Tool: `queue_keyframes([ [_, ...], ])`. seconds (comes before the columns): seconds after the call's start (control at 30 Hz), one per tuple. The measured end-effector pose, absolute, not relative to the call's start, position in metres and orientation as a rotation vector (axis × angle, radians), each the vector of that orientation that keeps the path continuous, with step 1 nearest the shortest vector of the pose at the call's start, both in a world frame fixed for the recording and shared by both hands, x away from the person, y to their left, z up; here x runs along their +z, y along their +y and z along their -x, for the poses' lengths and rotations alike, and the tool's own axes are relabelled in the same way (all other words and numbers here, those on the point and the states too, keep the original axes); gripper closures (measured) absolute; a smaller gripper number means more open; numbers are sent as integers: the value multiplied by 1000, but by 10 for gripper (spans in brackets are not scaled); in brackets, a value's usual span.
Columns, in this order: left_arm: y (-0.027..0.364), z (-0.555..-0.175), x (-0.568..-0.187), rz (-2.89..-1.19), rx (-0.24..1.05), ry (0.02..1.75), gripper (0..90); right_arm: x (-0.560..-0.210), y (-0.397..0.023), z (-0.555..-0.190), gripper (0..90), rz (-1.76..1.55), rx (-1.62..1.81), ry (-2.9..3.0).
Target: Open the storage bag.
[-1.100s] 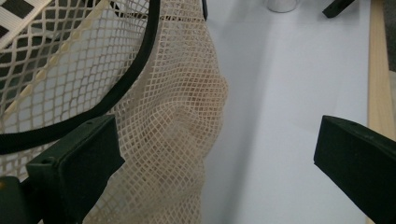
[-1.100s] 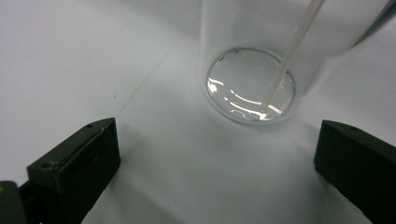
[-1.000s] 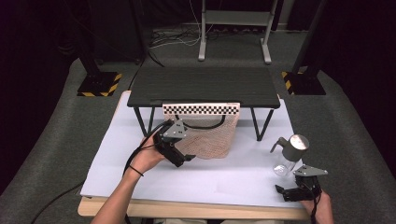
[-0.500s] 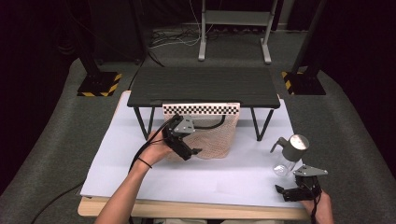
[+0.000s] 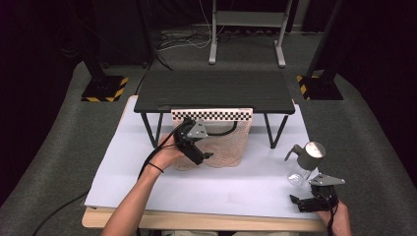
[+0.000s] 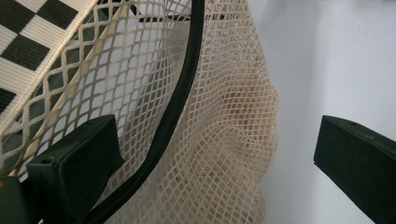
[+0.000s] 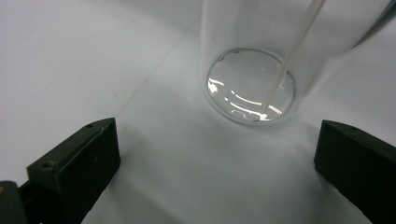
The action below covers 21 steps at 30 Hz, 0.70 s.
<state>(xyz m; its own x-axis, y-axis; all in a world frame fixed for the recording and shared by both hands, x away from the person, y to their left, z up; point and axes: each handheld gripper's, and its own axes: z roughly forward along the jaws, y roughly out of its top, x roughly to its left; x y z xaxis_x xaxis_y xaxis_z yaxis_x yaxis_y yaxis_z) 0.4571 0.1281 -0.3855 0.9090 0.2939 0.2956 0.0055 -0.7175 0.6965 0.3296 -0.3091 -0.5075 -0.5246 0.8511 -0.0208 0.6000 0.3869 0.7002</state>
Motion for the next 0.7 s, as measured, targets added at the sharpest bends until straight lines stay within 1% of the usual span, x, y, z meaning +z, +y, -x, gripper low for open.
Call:
queue_keyframes([
  [0.5,125,-465,-398,-2355,484,219,1,-508,-309,-330,0,-1255,915,2274],
  [0.6,124,-467,-401,-2369,493,220,1,-508,-309,-330,0,-1254,915,2275],
  [0.7,122,-469,-406,-2393,476,222,1,-508,-309,-330,0,-1255,915,2274],
])
